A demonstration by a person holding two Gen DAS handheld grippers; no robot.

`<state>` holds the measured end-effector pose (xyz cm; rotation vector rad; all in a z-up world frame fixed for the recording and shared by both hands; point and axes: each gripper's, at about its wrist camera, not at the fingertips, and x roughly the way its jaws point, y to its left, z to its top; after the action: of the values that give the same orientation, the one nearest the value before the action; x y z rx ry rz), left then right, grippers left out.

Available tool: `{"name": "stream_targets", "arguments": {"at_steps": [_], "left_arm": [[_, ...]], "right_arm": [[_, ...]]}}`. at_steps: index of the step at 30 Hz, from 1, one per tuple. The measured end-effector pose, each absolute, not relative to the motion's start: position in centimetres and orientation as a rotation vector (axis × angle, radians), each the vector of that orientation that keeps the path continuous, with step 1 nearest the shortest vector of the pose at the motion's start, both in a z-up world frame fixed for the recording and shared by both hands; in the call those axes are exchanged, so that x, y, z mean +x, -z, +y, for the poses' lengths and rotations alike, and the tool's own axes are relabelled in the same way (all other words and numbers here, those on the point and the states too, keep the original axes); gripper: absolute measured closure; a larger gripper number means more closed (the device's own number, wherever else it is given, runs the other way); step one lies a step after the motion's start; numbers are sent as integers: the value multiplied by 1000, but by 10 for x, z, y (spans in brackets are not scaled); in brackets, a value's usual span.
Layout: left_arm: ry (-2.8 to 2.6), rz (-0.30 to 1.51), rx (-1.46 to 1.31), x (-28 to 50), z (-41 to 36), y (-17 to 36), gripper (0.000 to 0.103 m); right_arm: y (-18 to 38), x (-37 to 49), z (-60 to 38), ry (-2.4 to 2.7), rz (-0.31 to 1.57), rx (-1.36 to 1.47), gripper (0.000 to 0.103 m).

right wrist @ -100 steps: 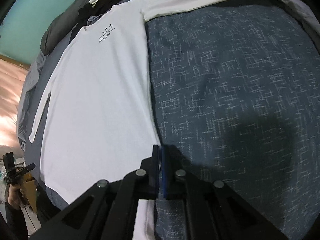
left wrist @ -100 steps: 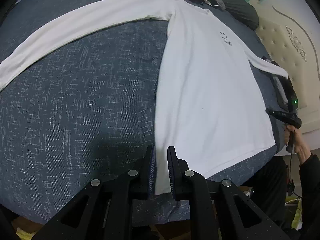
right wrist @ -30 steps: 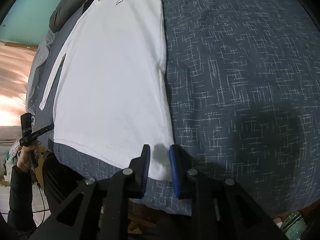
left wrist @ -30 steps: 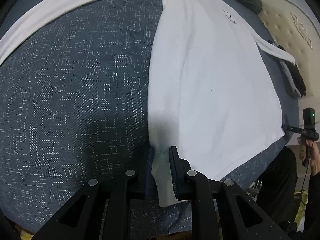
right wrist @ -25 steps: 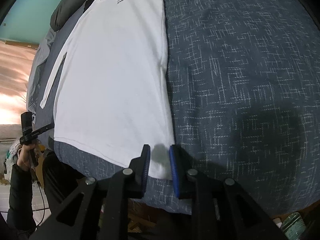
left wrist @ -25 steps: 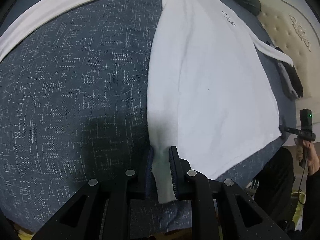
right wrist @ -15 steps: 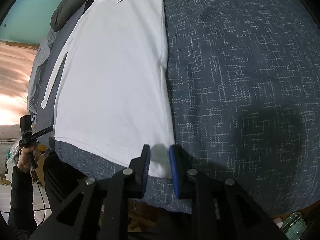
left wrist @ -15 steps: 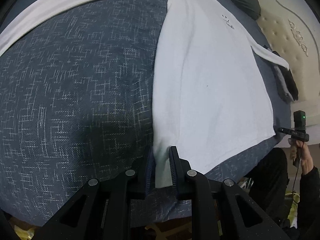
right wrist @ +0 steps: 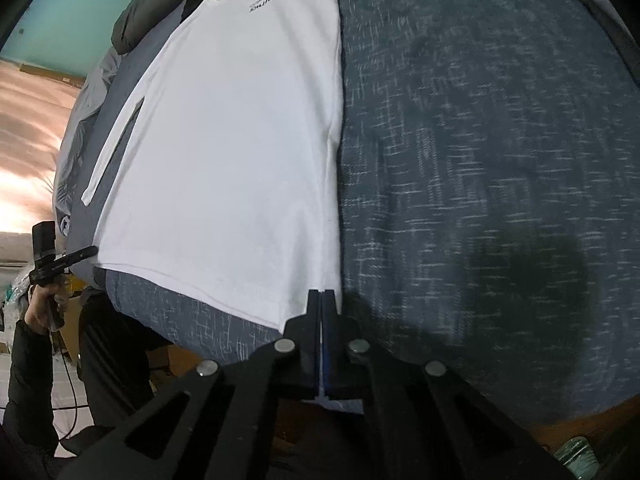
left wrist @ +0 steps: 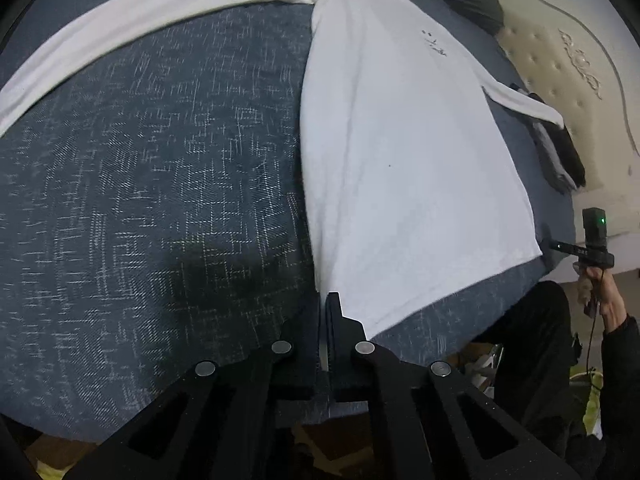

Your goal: Fold clothes

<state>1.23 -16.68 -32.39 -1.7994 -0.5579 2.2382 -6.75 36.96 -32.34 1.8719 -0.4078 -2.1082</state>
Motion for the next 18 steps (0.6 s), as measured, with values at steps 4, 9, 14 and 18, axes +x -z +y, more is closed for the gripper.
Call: {"name": "stream_targets", "arguments": {"at_steps": [4, 9, 14, 18], "left_arm": [[-2235, -551, -1815, 15, -171, 325, 100], [-2216, -574, -1855, 14, -178, 344, 100], [-2219, -587, -1854, 3, -176, 340, 100], [-2227, -575, -1846, 4, -191, 333, 100]], "right_arm": [[328, -64, 383, 2122, -402, 1910, 103], [330, -66, 389, 2107, -553, 1840, 102], [329, -73, 373, 2093, -513, 1856, 72], [341, -80, 367, 2077, -500, 1910, 69]]}}
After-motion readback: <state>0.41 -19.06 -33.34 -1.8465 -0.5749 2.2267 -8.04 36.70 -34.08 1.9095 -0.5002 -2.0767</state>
